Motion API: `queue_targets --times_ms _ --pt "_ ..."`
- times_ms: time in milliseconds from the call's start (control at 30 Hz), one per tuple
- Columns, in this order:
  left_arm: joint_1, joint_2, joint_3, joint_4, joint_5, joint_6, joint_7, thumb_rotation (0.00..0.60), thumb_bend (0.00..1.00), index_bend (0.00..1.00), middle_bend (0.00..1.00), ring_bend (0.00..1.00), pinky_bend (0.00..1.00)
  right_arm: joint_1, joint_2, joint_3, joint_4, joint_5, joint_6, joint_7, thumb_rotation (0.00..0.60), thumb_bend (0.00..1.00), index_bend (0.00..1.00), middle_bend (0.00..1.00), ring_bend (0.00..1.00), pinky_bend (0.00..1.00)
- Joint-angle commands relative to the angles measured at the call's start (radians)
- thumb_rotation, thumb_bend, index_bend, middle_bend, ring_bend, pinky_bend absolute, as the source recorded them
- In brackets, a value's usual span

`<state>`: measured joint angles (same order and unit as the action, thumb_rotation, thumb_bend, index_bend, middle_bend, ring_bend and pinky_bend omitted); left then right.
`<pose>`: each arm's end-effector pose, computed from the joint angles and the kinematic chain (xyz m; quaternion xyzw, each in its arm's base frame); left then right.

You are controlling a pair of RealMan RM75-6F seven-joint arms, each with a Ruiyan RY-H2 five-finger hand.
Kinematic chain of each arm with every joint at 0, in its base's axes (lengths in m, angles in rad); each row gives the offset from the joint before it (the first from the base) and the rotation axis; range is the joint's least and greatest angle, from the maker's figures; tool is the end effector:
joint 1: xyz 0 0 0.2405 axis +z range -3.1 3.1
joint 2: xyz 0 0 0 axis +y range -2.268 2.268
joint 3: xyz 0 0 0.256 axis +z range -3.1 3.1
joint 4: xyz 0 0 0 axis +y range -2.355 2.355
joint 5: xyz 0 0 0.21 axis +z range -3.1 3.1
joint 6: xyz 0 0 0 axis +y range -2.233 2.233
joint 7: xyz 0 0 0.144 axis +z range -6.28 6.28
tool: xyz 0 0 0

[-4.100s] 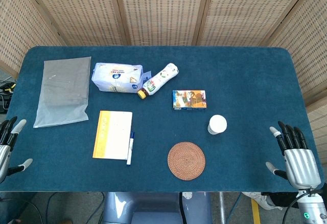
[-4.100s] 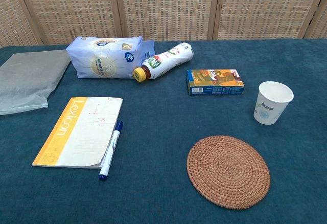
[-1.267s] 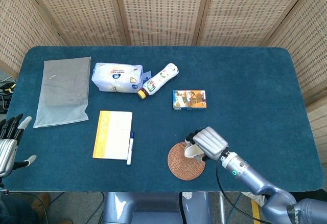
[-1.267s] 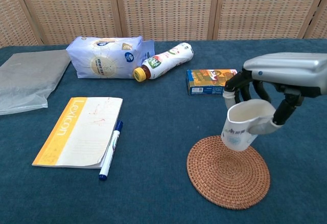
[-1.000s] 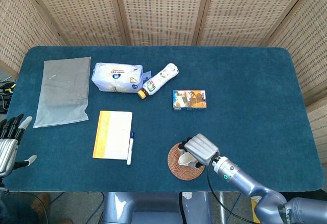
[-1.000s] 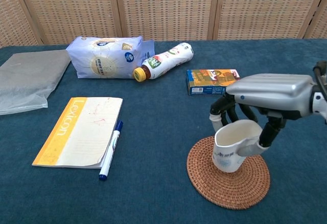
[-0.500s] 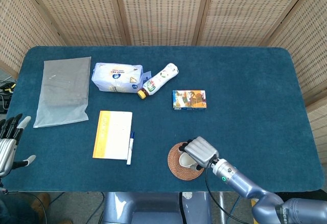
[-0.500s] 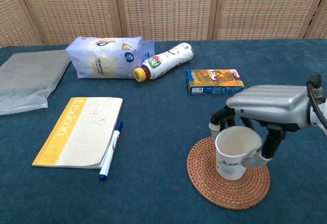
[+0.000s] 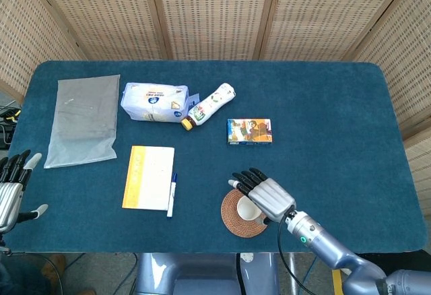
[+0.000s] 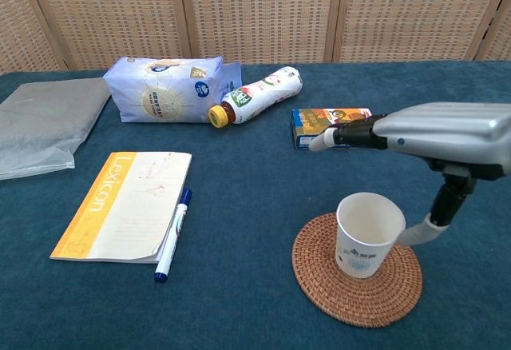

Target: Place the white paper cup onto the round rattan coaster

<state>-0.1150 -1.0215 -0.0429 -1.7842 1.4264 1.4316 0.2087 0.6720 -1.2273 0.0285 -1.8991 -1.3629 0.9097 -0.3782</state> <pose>-0.2909 0.1854 0.1691 -0.6211 -0.3718 -0.3280 0.6070 -0.1353 -0.2603 0.0318 0.8355 -0.3118 0.3320 0.3075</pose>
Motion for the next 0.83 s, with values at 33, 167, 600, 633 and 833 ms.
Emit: queue_targets --times_ms 33,167,600,633,833 --pt "0.002 0.001 0.0 -0.001 0.002 0.004 -0.003 0.6 0.0 0.0 0.0 0.0 0.0 -0.039 0.064 -0.012 -0.042 -0.045 0.07 -0.007 0.6 0.0 0.02 0.0 0.0 0.01" --pt "0.009 0.005 0.003 -0.003 0.014 0.019 -0.011 0.6 0.0 0.0 0.0 0.0 0.0 -0.141 0.123 -0.043 -0.006 -0.152 0.246 0.022 0.6 0.0 0.02 0.0 0.0 0.0" --pt "0.028 0.004 0.008 -0.006 0.033 0.054 -0.006 0.6 0.0 0.0 0.0 0.0 0.0 -0.38 0.035 -0.055 0.297 -0.164 0.56 0.189 0.6 0.0 0.0 0.0 0.0 0.0" --pt "0.029 0.004 0.007 -0.006 0.035 0.058 -0.008 0.6 0.0 0.0 0.0 0.0 0.0 -0.391 0.026 -0.052 0.317 -0.159 0.568 0.207 0.6 0.0 0.0 0.0 0.0 0.0" --pt "0.034 0.004 0.01 -0.006 0.041 0.063 -0.011 0.6 0.0 0.0 0.0 0.0 0.0 -0.427 0.021 -0.04 0.371 -0.164 0.602 0.278 0.6 0.0 0.0 0.0 0.0 0.0"
